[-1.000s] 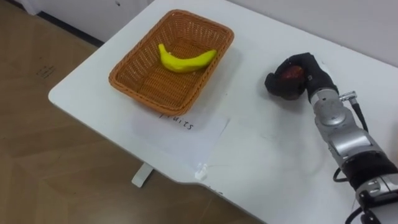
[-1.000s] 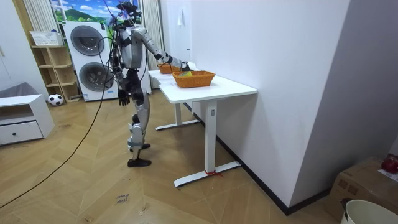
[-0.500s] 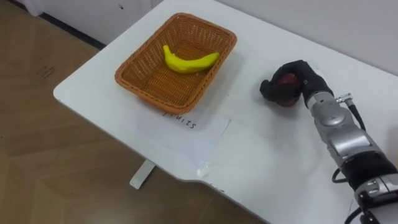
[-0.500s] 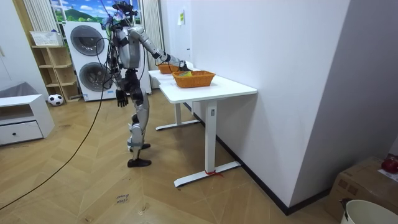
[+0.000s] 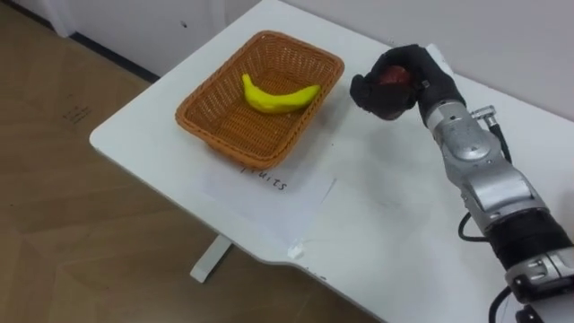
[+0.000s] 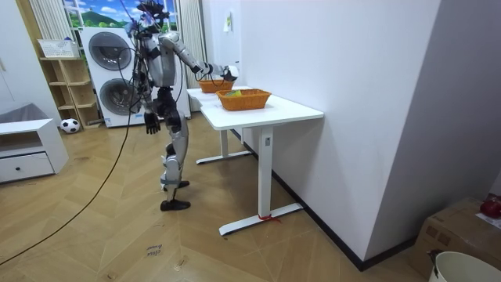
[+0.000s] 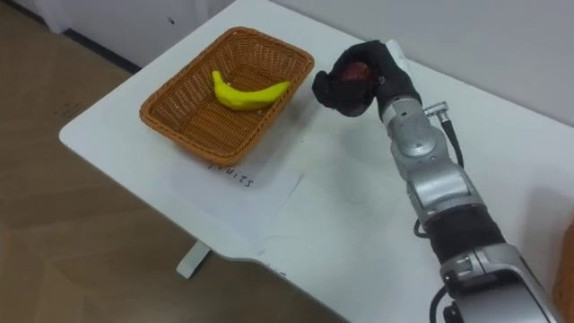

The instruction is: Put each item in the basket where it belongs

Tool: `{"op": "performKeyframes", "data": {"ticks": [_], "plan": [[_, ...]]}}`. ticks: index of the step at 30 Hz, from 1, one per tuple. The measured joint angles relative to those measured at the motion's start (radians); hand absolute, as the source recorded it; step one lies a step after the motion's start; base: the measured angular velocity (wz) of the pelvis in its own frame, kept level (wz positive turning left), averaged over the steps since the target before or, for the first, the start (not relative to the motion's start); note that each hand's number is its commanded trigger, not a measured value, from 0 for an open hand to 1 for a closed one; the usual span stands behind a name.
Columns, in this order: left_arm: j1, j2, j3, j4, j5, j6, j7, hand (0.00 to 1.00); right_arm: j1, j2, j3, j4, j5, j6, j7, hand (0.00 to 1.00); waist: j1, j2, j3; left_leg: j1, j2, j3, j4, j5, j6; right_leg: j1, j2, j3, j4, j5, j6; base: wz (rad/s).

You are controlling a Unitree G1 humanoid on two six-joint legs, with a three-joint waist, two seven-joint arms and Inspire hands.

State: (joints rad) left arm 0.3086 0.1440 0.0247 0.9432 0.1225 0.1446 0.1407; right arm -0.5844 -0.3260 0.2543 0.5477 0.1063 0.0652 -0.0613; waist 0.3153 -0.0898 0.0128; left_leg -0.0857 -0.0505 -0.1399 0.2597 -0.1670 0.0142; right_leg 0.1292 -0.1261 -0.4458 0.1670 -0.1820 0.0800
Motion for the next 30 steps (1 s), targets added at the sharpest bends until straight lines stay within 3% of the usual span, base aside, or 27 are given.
{"op": "performKeyframes", "data": {"ticks": [10, 13, 17, 21, 23, 30], "plan": [[0.018, 0.002, -0.008, -0.022, 0.0, 0.031, -0.039, 0.0, -0.003, 0.032, 0.0, -0.074, 0.003, 0.039, 0.0, 1.0, -0.004, 0.0, 0.0002, 0.01, 0.0, -0.002, -0.004, 0.001, -0.001, 0.013, -0.002, -0.03, 0.001, 0.0, 0.0, 0.01], [0.02, 0.005, -0.007, -0.021, 0.0, 0.033, -0.043, 0.0, -0.004, 0.036, 0.0, -0.089, 0.004, 0.047, -0.005, 1.0, -0.001, -0.001, 0.0003, 0.008, -0.001, -0.005, -0.01, 0.001, -0.001, 0.013, -0.004, -0.074, 0.002, 0.0, 0.001, 0.02], [0.019, 0.004, 0.009, -0.021, -0.001, 0.038, -0.045, 0.0, -0.004, 0.044, 0.007, -0.099, 0.003, 0.053, -0.02, 1.0, 0.04, -0.006, -0.0019, 0.019, -0.001, -0.005, -0.009, 0.001, -0.001, 0.019, -0.006, -0.082, 0.002, -0.001, 0.002, -0.01], [0.018, 0.003, 0.011, -0.021, 0.001, 0.042, -0.045, 0.0, -0.005, 0.049, 0.015, -0.111, 0.002, 0.063, -0.028, 1.0, 0.054, -0.011, -0.0012, 0.028, -0.014, -0.032, -0.009, 0.002, 0.0, 0.035, -0.011, -0.098, 0.001, -0.004, 0.007, 0.22], [0.018, 0.005, 0.012, -0.019, 0.01, 0.048, -0.045, 0.0, -0.008, 0.054, 0.034, -0.118, 0.007, 0.063, -0.031, 1.0, 0.071, -0.015, 0.0011, 0.03, -0.016, -0.039, -0.008, 0.002, 0.0, 0.047, -0.011, -0.105, 0.001, -0.004, 0.007, 0.1], [0.023, 0.004, 0.011, -0.008, 0.014, 0.057, -0.057, 0.0, -0.013, 0.068, 0.041, -0.118, 0.002, 0.065, -0.029, 1.0, 0.084, -0.005, 0.0107, 0.025, -0.024, -0.054, -0.002, 0.003, 0.001, 0.061, -0.012, -0.098, 0.001, -0.008, 0.012, 0.15]]}}
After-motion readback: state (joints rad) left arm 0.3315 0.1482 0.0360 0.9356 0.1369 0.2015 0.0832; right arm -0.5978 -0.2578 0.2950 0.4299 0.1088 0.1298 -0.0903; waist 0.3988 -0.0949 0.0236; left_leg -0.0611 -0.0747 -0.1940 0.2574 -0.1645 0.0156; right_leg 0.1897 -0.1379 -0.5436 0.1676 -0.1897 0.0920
